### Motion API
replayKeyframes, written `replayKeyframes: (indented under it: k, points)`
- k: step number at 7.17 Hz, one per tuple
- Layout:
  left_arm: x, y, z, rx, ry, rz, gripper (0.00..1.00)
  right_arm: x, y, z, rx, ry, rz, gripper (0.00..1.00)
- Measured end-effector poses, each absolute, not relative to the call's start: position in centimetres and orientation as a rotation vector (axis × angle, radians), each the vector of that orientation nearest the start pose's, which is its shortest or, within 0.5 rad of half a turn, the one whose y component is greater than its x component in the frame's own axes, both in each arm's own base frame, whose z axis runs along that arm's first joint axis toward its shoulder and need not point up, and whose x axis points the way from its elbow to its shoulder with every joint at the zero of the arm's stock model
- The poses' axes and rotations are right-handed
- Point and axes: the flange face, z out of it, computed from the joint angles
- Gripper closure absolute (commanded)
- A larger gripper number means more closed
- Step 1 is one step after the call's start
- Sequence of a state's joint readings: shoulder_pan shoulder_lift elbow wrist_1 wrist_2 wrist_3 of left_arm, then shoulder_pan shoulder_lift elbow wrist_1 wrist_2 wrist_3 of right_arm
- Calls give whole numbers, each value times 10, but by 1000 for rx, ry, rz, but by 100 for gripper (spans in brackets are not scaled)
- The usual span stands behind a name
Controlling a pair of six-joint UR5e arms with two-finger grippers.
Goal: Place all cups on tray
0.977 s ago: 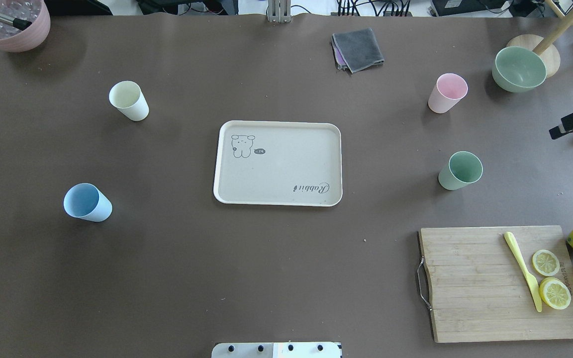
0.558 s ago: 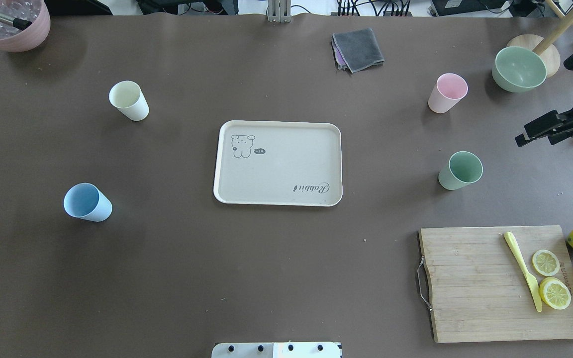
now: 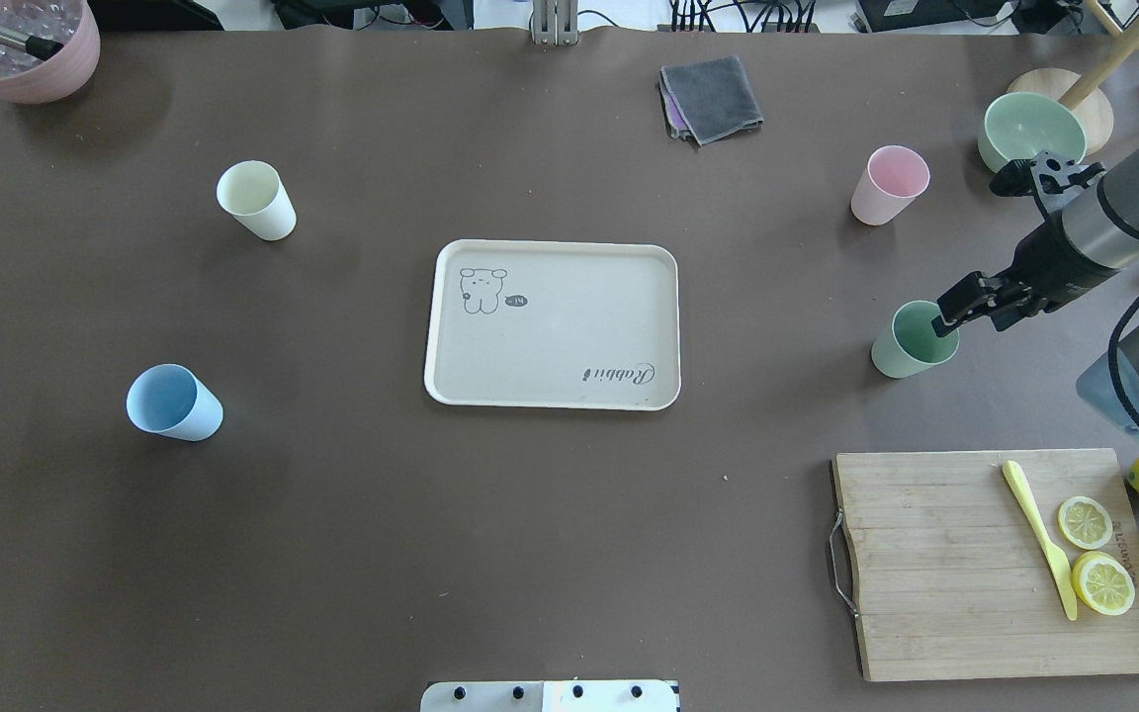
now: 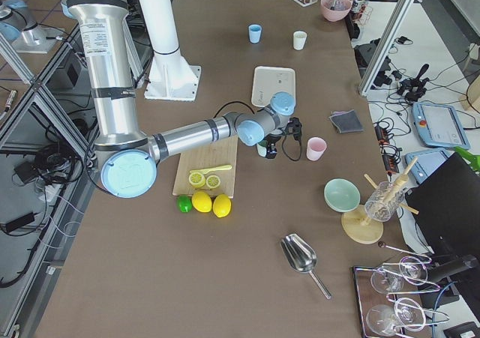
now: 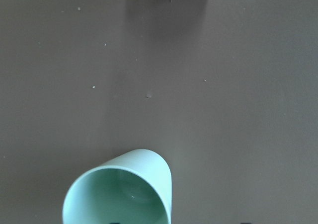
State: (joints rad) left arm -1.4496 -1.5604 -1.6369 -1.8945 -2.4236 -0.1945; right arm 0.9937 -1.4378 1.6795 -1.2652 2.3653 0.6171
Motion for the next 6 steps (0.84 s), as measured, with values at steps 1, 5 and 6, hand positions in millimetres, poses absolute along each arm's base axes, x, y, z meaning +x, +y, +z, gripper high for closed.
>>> replayKeyframes:
  k: [1, 5, 6]
  points:
    - [3, -508, 589, 220, 887, 95, 2, -259, -502, 503, -18, -923, -185, 59]
    - [5, -511, 581, 219, 893, 67, 2, -269, -501, 507, -30, -915, -194, 100]
    - [9, -512, 568, 216, 904, 34, 2, -271, -504, 498, -21, -925, -193, 100]
